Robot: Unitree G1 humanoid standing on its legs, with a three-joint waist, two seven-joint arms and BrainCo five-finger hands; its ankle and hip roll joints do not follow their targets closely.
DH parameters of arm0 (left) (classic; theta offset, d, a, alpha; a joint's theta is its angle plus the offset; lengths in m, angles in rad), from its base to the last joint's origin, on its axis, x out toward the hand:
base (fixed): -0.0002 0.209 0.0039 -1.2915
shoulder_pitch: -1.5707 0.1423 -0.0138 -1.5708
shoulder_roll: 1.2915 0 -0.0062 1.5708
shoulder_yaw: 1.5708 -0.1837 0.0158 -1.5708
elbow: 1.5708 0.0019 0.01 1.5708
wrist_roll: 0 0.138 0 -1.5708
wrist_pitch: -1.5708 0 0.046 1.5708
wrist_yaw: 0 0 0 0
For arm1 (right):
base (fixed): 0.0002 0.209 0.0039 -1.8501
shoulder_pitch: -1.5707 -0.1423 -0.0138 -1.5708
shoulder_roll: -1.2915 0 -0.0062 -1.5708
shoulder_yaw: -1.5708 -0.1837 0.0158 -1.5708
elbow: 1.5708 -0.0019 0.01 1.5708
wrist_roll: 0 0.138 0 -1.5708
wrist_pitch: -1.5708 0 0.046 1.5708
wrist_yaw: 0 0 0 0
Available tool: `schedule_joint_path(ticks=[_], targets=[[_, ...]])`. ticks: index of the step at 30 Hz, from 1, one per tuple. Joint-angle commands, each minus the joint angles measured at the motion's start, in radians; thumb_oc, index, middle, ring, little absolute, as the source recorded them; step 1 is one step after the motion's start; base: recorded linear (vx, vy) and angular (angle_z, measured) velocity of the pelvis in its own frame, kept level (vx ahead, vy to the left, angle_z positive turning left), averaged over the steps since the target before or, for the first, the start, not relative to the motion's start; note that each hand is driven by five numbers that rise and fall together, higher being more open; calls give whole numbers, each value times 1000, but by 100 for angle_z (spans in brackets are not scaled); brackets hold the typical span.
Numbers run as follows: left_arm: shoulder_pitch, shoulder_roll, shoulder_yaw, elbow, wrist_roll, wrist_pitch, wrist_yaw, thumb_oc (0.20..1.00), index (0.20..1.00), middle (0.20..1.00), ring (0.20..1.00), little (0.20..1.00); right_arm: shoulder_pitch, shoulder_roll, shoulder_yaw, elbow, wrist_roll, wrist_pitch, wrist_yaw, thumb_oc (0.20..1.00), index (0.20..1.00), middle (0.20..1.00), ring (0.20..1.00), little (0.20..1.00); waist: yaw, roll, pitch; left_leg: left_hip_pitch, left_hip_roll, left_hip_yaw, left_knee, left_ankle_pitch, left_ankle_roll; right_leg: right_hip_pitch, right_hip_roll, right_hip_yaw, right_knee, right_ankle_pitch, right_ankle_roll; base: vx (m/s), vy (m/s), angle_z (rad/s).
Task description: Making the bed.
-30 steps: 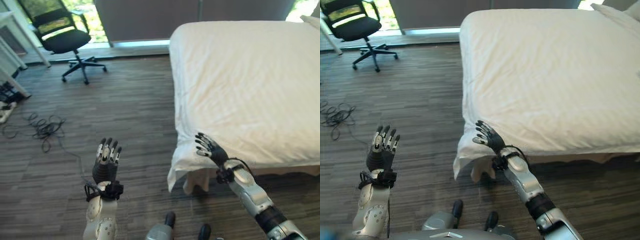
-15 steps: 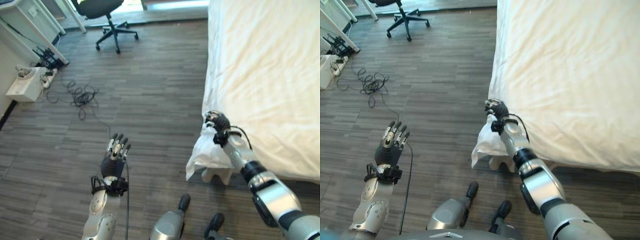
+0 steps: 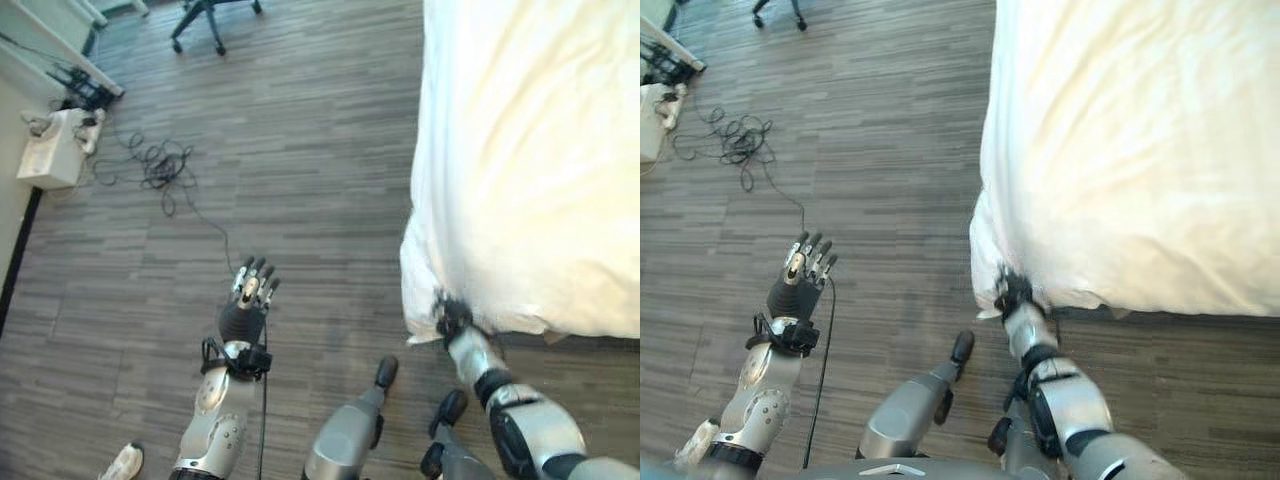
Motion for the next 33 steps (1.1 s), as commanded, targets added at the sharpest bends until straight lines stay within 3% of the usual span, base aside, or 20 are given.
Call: schedule_joint_path(ticks=[1,4,5,7,10,13,14,15,16,17,21,22,23,25,27,28,29,30,32,33], targets=[[6,-39,61,-49,-10,-54,-1,1000,1000,1000,1000,1000,80,-107,-33,64,60,-14,-32,200,200,200,200,200,-49,13,17,-50,21,-27,-22,77,-25,25,-19,42,10,13,43,-11,20,-7],[12,-40,76,-54,-6,-56,-1,1000,1000,1000,1000,1000,137,-151,-103,76,70,-22,-48,200,200,200,200,200,-75,11,22,-48,22,-24,-22,76,-26,24,-19,43,10,12,43,3,18,-16],[18,-38,104,-57,2,-66,3,1000,1000,1000,1000,1000,192,-202,-189,63,103,-52,-63,200,200,200,200,200,-106,2,27,-43,23,-19,-23,73,-26,24,-18,50,10,10,44,7,18,-17],[19,-37,126,-43,3,-74,7,1000,1000,1000,1000,1000,228,-242,-235,61,107,-68,-73,200,200,200,200,200,-129,-8,24,-40,25,-16,-23,71,-26,24,-17,56,9,11,44,14,16,-14],[12,-18,193,-15,35,-94,20,1000,1000,1000,1000,1000,336,-441,-436,-32,129,-140,-113,200,200,200,200,200,-210,-64,-23,10,32,8,-26,41,-24,61,-11,85,8,-2,43,64,15,-12],[9,-17,195,-18,44,-96,23,1000,1000,1000,1000,1000,349,-462,-455,-51,122,-152,-122,200,200,200,200,200,-217,-71,-37,16,31,12,-29,45,-22,65,-10,89,6,4,44,41,10,-13],[6,-26,219,-2,52,-102,29,1000,1000,1000,1000,1000,403,-494,-476,-278,43,-216,-146,200,200,200,200,200,-251,-95,-75,52,36,29,-30,33,-19,91,-9,108,6,2,44,55,21,0],[9,-25,218,-3,53,-102,29,1000,1000,1000,1000,1000,412,-484,-479,-297,32,-213,-160,200,200,200,200,200,-249,-96,-76,54,36,30,-30,32,-18,93,-9,109,6,2,44,106,50,-7],[7,-44,236,8,61,-104,36,1000,1000,1000,1000,1000,448,-467,-486,-519,-31,-260,-161,266,266,266,266,266,-274,-106,-105,82,40,46,-31,22,-16,115,-9,123,6,0,46,52,31,-26],[9,-43,235,7,62,-104,37,1000,1000,1000,1000,1000,459,-454,-489,-543,-45,-253,-176,1000,1000,1000,1000,1000,-272,-108,-106,84,40,48,-31,21,-16,117,-9,124,5,0,46,44,54,-38],[5,-78,250,51,87,-81,14,1000,1000,1000,1000,1000,530,-381,-424,-1026,-245,-272,-95,1000,1000,1000,1000,1000,-324,-120,-178,156,47,103,-29,0,-2,152,-8,178,13,6,52,58,68,-34],[7,-77,250,52,87,-82,13,1000,1000,1000,1000,1000,533,-378,-424,-1033,-249,-269,-99,1000,1000,1000,1000,1000,-321,-121,-179,164,47,105,-29,-11,-3,159,-8,181,11,-1,53,43,110,-33],[6,-86,241,60,99,-73,-10,1000,1000,1000,1000,1000,563,-363,-418,-1173,-315,-260,-66,1000,1000,1000,1000,1000,-349,-118,-201,181,46,127,-30,-11,4,158,-13,199,21,5,57,67,58,-50],[5,-89,234,67,107,-69,-19,1000,1000,1000,1000,1000,578,-344,-422,-1224,-330,-257,-59,1000,1000,1000,1000,1000,-362,-114,-209,197,44,141,-31,-28,6,164,-17,208,26,-4,62,19,78,-44],[8,-91,227,71,125,-73,-20,1000,1000,1000,1000,1000,556,-287,-400,-1293,-323,-265,-44,1000,1000,1000,1000,1000,-386,-106,-200,211,51,199,-31,-39,16,134,-17,235,62,11,73,-63,88,-26],[2,-89,222,81,133,-73,-20,1000,1000,1000,1000,1000,557,-242,-385,-1353,-312,-269,-34,1000,1000,1000,1000,1000,-421,-102,-195,217,60,254,-31,-41,17,102,-14,267,84,28,83,-68,49,-83],[1,-87,222,84,132,-74,-21,1000,1000,1000,1000,1000,560,-237,-385,-1361,-314,-266,-35,1000,1000,1000,1000,1000,-411,-103,-195,218,61,265,-31,-43,17,96,-12,279,88,28,83,-78,11,-126],[-6,-80,226,82,144,-80,-19,1000,1000,1000,1000,1000,563,-235,-376,-1379,-317,-268,-27,1000,1000,1000,1000,1000,-418,-100,-190,226,70,299,-31,-42,13,78,-16,263,103,38,91,-119,-85,-161],[-17,-49,255,33,151,-93,-21,1000,1000,1000,1000,1000,541,-259,-344,-1393,-350,-258,-38,1000,1000,1000,1000,1000,-394,-79,-175,249,123,419,-31,-36,-4,75,-97,10,175,22,93,-182,-131,-163],[-17,-49,257,32,151,-92,-21,1000,1000,1000,1000,1000,540,-259,-343,-1394,-350,-257,-39,1000,1000,1000,1000,1000,-397,-80,-175,245,123,417,-31,-32,-4,72,-97,7,177,24,91,-143,-100,-208]])
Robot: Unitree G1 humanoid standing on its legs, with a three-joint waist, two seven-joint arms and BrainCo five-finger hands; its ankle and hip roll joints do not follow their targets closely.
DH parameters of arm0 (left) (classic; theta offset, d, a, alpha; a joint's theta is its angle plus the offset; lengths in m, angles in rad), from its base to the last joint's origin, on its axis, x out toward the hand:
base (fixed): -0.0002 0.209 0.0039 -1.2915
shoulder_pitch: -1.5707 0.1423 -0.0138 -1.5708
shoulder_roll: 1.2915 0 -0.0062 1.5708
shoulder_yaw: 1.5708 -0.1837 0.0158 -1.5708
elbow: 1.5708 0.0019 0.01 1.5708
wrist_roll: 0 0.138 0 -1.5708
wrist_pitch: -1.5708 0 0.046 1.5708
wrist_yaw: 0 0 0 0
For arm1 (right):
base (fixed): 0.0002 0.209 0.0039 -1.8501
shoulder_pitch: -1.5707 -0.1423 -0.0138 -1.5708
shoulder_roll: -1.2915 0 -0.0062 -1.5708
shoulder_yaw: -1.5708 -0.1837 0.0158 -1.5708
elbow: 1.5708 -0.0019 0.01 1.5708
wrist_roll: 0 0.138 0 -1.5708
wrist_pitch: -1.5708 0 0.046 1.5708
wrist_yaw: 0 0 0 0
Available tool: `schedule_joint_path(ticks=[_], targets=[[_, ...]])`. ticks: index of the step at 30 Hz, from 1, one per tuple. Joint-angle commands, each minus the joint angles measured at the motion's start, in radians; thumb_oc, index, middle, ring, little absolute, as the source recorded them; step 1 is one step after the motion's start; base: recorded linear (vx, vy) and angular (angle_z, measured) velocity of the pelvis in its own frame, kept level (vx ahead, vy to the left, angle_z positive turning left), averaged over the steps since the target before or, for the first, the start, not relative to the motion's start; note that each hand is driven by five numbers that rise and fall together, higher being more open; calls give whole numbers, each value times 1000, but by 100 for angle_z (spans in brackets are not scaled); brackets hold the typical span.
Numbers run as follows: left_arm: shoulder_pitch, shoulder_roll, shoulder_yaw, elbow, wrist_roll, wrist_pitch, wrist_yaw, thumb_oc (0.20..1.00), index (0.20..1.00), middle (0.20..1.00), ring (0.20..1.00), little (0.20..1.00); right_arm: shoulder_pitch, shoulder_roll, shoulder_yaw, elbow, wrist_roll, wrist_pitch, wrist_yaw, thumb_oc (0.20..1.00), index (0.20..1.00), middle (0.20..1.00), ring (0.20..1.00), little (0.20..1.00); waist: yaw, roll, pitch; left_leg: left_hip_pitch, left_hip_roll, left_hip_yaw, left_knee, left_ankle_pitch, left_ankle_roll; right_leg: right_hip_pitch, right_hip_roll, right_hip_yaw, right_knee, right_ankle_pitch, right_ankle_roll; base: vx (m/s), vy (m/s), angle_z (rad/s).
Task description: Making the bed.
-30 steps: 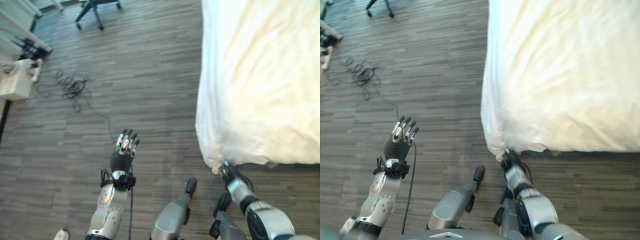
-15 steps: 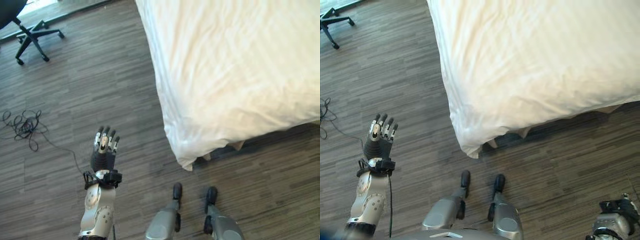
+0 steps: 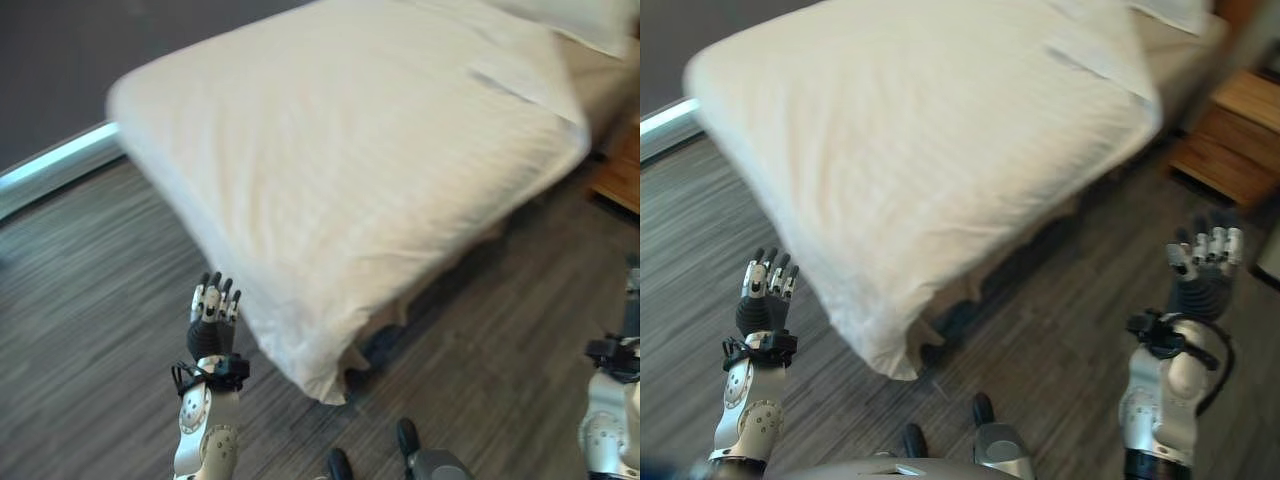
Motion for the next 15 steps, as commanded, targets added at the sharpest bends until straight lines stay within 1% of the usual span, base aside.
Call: schedule_joint_path(ticks=[1,2,3,4,5,6,7,9,10,11,12,13,14,15], targets=[[-44,63,64,-42,34,-68,-27,1000,1000,1000,1000,1000,-24,-81,-44,-9,-50,-46,-11,1000,1000,1000,1000,1000,14,-21,-8,2,52,-27,6,56,-50,118,-120,-121,46,12,86,-44,-62,-177],[-48,61,68,-52,21,-72,-28,1000,1000,1000,1000,1000,-33,-84,-33,-5,-43,-44,-8,1000,1000,1000,1000,1000,15,-22,-13,14,53,-19,6,38,-56,131,-130,-134,68,-9,96,-60,-97,-122],[-53,52,64,-68,11,-73,-26,1000,1000,1000,1000,1000,-38,-75,-14,-3,-39,-38,-11,1000,1000,1000,1000,1000,21,-31,-23,25,52,23,7,37,-57,148,-129,-168,67,-15,96,6,-196,-71],[-52,42,77,-82,13,-78,-25,1000,1000,1000,1000,1000,-40,-51,1,13,-13,-34,-10,1000,1000,1000,1000,1000,24,-46,-43,39,59,86,11,40,-68,163,-121,-215,9,-8,104,30,-369,-178],[-47,33,70,-93,10,-72,-28,1000,1000,1000,1000,1000,-22,-22,7,41,55,-35,-4,1000,1000,1000,1000,1000,26,-51,-56,50,71,107,17,55,-86,178,-93,-171,-45,-14,97,101,-450,-221],[-51,24,62,-87,-5,-74,-22,1000,1000,1000,1000,1000,-20,-5,8,41,83,-46,-10,1000,1000,1000,1000,1000,22,-56,-61,50,89,112,41,61,-101,189,-77,-153,-65,-17,86,94,-317,-200],[-52,26,62,-85,-7,-75,-23,1000,1000,1000,1000,1000,-19,-4,8,40,84,-46,-10,1000,1000,1000,1000,1000,26,-57,-61,49,95,114,49,59,-105,192,-72,-151,-71,-15,83,92,-246,-95],[-65,10,55,-58,-50,-77,-15,1000,1000,1000,1000,1000,-28,-3,11,31,110,-52,-22,1000,1000,1000,1000,1000,20,-73,-57,32,155,126,142,85,-142,210,-43,-124,-98,-24,62,108,-269,-42],[-65,2,51,-53,-64,-78,-13,1000,1000,1000,1000,1000,-35,-5,17,29,120,-58,-24,1000,1000,1000,1000,1000,22,-83,-56,20,189,122,203,113,-160,230,-22,-110,-118,-35,47,88,-242,-35],[-65,2,51,-52,-65,-78,-13,1000,1000,1000,1000,1000,-36,-5,18,30,121,-59,-24,1000,1000,1000,1000,1000,24,-82,-53,17,200,121,217,110,-168,234,-15,-109,-123,-35,41,61,-295,-39],[-52,-6,36,-53,-60,-77,-11,1000,1000,1000,1000,1000,-62,-25,42,48,116,-60,-33,1000,1000,1000,1000,1000,60,-90,-34,-45,208,4,319,183,-165,245,15,-72,-137,-34,9,82,-206,-56],[-24,-23,30,-66,-75,-79,-8,1000,1000,1000,1000,1000,-78,-38,71,56,108,-52,-38,1000,1000,1000,1000,1000,107,-107,-28,-98,125,-195,361,149,-132,256,5,-20,-141,-35,6,137,-191,-128],[-13,-27,29,-67,-77,-79,-12,1000,1000,1000,1000,1000,-83,-42,87,53,105,-51,-29,1000,1000,1000,1000,1000,125,-111,-29,-127,73,-290,343,118,-115,257,-4,5,-143,-31,13,132,-54,-184],[-13,-27,29,-67,-77,-79,-12,1000,1000,1000,1000,1000,-83,-42,87,53,105,-51,-29,1000,1000,1000,1000,1000,124,-112,-30,-128,72,-290,342,119,-115,256,-4,5,-143,-31,14,167,-8,-149]])
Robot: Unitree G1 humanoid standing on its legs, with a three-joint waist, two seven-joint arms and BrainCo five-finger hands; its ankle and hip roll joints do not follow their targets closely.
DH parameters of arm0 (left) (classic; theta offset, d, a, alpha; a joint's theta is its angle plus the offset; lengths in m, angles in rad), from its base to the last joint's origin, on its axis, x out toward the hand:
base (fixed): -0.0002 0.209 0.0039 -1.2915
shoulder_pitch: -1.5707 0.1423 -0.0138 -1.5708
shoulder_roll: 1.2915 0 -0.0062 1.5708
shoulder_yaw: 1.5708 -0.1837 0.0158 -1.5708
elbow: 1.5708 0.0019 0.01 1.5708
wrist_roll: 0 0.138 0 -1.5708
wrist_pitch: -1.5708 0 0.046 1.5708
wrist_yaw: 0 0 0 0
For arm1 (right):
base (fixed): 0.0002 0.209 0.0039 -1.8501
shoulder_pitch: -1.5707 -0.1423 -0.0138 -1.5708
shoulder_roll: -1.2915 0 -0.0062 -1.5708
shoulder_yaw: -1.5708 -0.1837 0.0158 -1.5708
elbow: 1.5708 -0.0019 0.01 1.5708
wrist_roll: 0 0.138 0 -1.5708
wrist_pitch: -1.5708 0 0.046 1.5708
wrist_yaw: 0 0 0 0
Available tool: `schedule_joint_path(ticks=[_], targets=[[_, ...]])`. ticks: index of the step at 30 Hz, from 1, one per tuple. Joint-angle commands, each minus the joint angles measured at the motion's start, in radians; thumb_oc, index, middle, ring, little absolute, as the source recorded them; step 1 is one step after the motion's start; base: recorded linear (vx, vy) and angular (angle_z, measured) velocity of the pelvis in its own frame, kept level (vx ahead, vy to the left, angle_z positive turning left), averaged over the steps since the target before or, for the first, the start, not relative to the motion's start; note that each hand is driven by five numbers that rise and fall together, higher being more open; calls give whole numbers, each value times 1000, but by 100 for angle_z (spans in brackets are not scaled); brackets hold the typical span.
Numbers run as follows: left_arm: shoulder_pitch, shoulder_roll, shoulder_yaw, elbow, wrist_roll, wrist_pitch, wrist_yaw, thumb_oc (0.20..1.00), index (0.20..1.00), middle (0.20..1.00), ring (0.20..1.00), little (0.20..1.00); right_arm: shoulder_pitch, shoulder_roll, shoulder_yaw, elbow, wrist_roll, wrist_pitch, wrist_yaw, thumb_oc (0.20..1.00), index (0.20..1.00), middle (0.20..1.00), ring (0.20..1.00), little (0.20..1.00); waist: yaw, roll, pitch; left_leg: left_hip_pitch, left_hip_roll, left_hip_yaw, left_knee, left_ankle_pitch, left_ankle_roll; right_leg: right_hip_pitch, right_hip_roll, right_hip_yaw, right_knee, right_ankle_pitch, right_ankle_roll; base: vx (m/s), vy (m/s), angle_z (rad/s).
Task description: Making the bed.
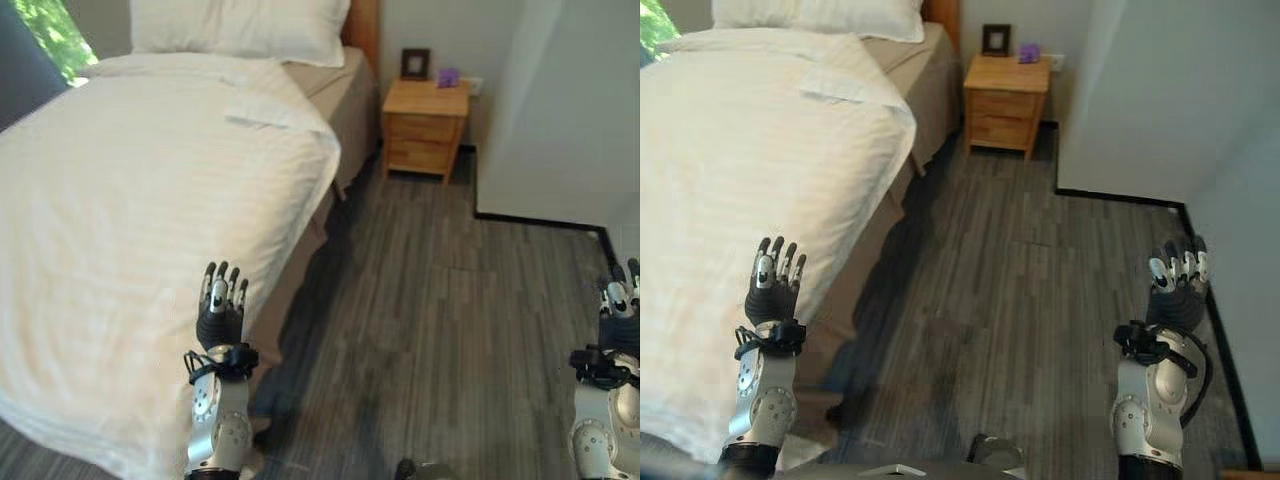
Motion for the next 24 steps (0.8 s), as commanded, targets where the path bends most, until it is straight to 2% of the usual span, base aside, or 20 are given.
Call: schedule_joint_path(ticks=[1,4,6,9,13,17,19,20,22,24], targets=[[-45,40,51,-35,-18,-57,-9,1000,1000,1000,1000,1000,-19,-70,-21,-52,-8,-39,29,1000,1000,1000,1000,1000,17,25,28,7,-117,8,-277,15,42,99,-45,48,-110,62,132,166,7,-53],[-42,43,55,-32,-19,-57,-14,1000,1000,1000,1000,1000,-13,-72,-21,-49,-13,-35,37,1000,1000,1000,1000,1000,19,26,21,6,-120,2,-318,7,43,104,-45,53,-118,60,137,112,21,-15],[-48,39,62,-21,-12,-67,-7,1000,1000,1000,1000,1000,3,-66,21,-45,-21,-23,77,1000,1000,1000,1000,1000,40,47,11,-8,-159,-58,-400,20,33,127,-41,79,-123,54,151,230,139,-17],[-59,56,60,-16,-10,-70,-13,1000,1000,1000,1000,1000,34,-17,106,-73,-37,17,126,1000,1000,1000,1000,1000,21,80,-22,101,-188,-55,-500,-13,69,129,-58,122,-120,59,169,199,297,-47],[-60,70,88,-9,19,-81,10,1000,1000,1000,1000,1000,45,16,167,-66,-15,43,164,1000,1000,1000,1000,1000,28,77,-28,124,-216,-35,-526,-27,103,118,-85,146,-114,62,189,67,185,-11],[-42,68,116,-16,46,-88,20,1000,1000,1000,1000,1000,29,15,162,-72,-22,51,168,1000,1000,1000,1000,1000,46,66,-30,123,-241,-20,-532,-47,130,93,-112,166,-101,72,212,70,161,-14],[-42,70,128,-9,46,-94,25,1000,1000,1000,1000,1000,18,19,153,-78,-22,44,161,1000,1000,1000,1000,1000,53,62,-26,121,-254,-14,-529,-57,144,65,-127,182,-50,66,223,87,195,-38],[-46,76,134,3,51,-97,30,1000,1000,1000,1000,1000,20,20,140,-80,-34,39,158,1000,1000,1000,1000,1000,52,65,-13,129,-264,-22,-529,-67,160,25,-136,195,51,74,231,89,235,-23],[-61,89,134,13,64,-97,37,1000,1000,1000,1000,1000,19,21,137,-90,-57,35,151,1000,1000,1000,1000,1000,47,67,17,140,-278,-29,-528,-70,182,-50,-154,203,222,140,236,38,181,0],[-61,89,134,13,64,-97,37,1000,1000,1000,1000,1000,19,21,137,-90,-57,35,150,1000,1000,1000,1000,1000,48,66,15,138,-279,-27,-528,-70,182,-54,-155,205,225,139,237,-3,28,22]])
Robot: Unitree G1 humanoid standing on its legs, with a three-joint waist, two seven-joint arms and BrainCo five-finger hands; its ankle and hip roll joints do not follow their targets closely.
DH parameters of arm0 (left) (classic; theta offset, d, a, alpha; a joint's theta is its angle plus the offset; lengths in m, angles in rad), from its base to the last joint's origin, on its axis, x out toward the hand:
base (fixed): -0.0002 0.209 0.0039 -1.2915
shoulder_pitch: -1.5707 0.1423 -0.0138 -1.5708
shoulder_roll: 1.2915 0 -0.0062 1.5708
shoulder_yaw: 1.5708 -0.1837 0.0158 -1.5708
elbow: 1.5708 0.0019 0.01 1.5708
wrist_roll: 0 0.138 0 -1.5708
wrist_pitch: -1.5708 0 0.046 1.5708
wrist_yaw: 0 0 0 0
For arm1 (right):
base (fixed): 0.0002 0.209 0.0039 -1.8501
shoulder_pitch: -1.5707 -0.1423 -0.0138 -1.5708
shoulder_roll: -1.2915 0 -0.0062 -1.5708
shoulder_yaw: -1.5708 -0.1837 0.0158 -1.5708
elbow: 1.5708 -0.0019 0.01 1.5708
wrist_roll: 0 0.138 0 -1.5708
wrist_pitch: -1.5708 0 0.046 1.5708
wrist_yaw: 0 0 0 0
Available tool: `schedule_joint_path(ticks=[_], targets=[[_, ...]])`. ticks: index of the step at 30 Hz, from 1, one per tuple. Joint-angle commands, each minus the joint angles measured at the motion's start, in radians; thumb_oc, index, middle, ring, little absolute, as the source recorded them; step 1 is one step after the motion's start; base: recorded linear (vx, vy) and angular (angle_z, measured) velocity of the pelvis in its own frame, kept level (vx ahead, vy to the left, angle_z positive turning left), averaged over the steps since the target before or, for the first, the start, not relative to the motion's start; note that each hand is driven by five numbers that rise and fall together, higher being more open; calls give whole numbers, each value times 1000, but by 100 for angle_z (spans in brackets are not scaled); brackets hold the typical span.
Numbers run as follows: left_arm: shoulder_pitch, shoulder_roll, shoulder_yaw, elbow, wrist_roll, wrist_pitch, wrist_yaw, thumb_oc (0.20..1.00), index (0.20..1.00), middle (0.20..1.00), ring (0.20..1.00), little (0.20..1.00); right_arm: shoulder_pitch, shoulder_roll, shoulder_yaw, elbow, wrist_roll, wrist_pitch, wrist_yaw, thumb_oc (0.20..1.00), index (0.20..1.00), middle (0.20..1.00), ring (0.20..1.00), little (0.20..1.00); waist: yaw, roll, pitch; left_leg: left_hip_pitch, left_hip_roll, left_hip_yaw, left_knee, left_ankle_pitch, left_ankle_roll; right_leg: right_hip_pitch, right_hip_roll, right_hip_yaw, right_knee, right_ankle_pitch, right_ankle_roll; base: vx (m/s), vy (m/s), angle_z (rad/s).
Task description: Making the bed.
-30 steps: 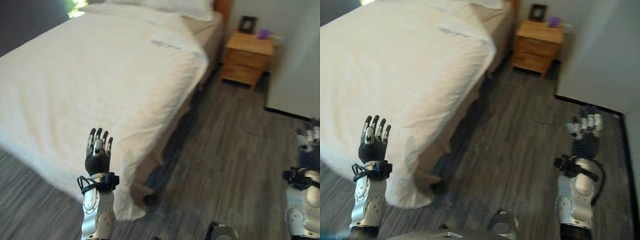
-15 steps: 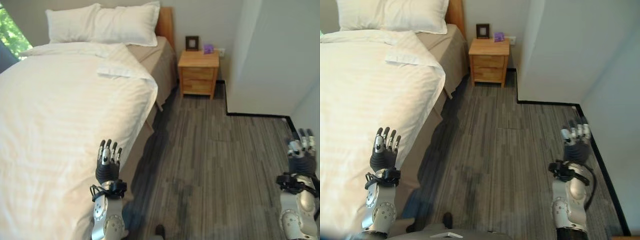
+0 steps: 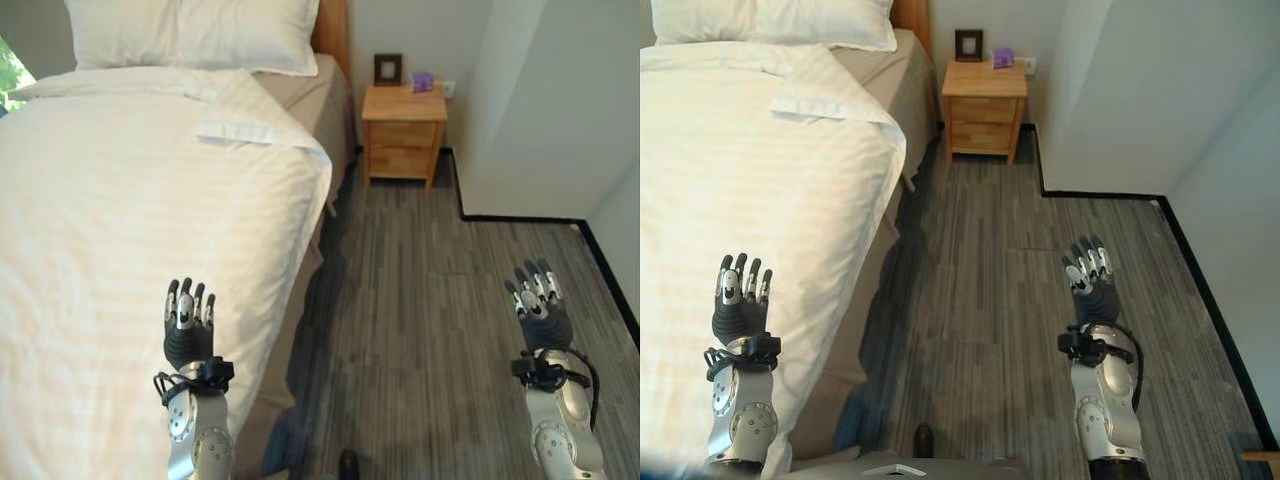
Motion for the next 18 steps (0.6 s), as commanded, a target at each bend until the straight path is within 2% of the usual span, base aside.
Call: schedule_joint_path(ticks=[1,2,3,4,5,6,7,8,10,11,14,15,16,17,18], targets=[[-30,57,56,-48,53,-66,-4,1000,1000,1000,1000,1000,-66,-6,-19,-46,-40,-50,5,1000,1000,1000,1000,1000,16,-33,-6,48,14,-21,12,-31,-41,91,7,27,-225,252,27,0,0,12],[-30,57,56,-48,53,-66,-4,1000,1000,1000,1000,1000,-66,-6,-19,-46,-40,-50,5,1000,1000,1000,1000,1000,16,-33,-6,48,14,-21,12,-31,-41,91,7,27,-225,252,27,389,187,4],[-44,76,52,-54,71,-60,3,1000,1000,1000,1000,1000,-65,12,-1,-46,-18,-49,5,1000,1000,1000,1000,1000,-14,-12,38,114,38,2,8,-88,-44,-68,33,-90,-113,253,8,501,167,-6],[-47,79,49,-57,70,-58,2,1000,1000,1000,1000,1000,-60,8,-3,-56,-16,-50,6,1000,1000,1000,1000,1000,-25,-13,43,125,41,-6,8,-100,-51,-91,49,-92,-161,251,8,649,123,-39],[-57,82,41,-48,71,-56,0,1000,1000,1000,1000,1000,-52,-1,-13,-62,-15,-52,11,1000,1000,1000,1000,1000,-51,-15,52,156,46,-22,7,-121,-62,-116,86,-78,-251,255,6,546,-150,-50],[-80,80,33,-27,59,-57,-2,1000,1000,1000,1000,1000,-38,0,-20,-72,-5,-61,5,1000,1000,1000,1000,1000,-80,-25,55,205,50,-40,7,-154,-82,-128,116,-66,-418,305,16,784,-224,34],[-103,73,30,-15,44,-58,1,1000,1000,1000,1000,1000,-30,4,-13,-77,3,-64,5,1000,1000,1000,1000,1000,-104,-28,46,257,66,-49,7,-173,-109,-168,112,-122,-563,378,37,1032,-277,100],[-108,74,24,-16,66,-58,2,1000,1000,1000,1000,1000,-15,1,-13,-85,1,-59,8,1000,1000,1000,1000,1000,-131,-21,32,313,85,-67,7,-169,-128,-184,121,-156,-593,395,44,747,-191,150],[-108,74,23,-17,66,-58,2,1000,1000,1000,1000,1000,-14,1,-13,-85,1,-59,8,1000,1000,1000,1000,1000,-133,-19,33,314,87,-69,7,-169,-128,-180,121,-159,-593,394,44,573,-190,32],[-90,54,4,-35,51,-57,-21,1000,1000,1000,1000,1000,-1,-18,-15,-77,25,-61,21,1000,1000,1000,1000,1000,-145,0,2,313,149,-67,237,-28,-207,-86,169,-175,-542,386,-22,738,-285,-20],[-90,54,4,-36,51,-57,-21,1000,1000,1000,1000,1000,-2,-18,-15,-76,25,-61,21,1000,1000,1000,1000,1000,-149,-5,-1,306,143,-72,237,-24,-206,-90,161,-176,-542,387,-22,433,-218,35],[-87,39,0,-40,12,-53,-27,1000,1000,1000,1000,1000,-14,-40,-16,-77,64,-68,21,1000,1000,1000,1000,1000,-133,-23,4,147,159,-62,691,214,-269,26,186,-167,-530,310,-97,780,-517,-2],[-90,38,5,-46,-14,-47,-29,1000,1000,1000,1000,1000,-24,-44,-14,-76,83,-77,17,1000,1000,1000,1000,1000,-110,-42,19,77,164,-44,819,233,-259,66,189,-152,-528,283,-124,1094,-697,11],[-94,35,-2,-63,-27,-49,-25,1000,1000,1000,1000,1000,-38,-54,-18,-53,78,-76,-20,1000,1000,1000,1000,1000,-67,-66,54,-53,180,9,884,168,-206,150,195,-121,-544,239,-136,686,-384,44],[-97,30,-5,-62,-29,-45,-19,1000,1000,1000,1000,1000,-41,-54,-21,-47,79,-75,-33,1000,1000,1000,1000,1000,-47,-75,61,-117,182,37,888,137,-194,184,195,-109,-551,223,-140,661,-243,26]])
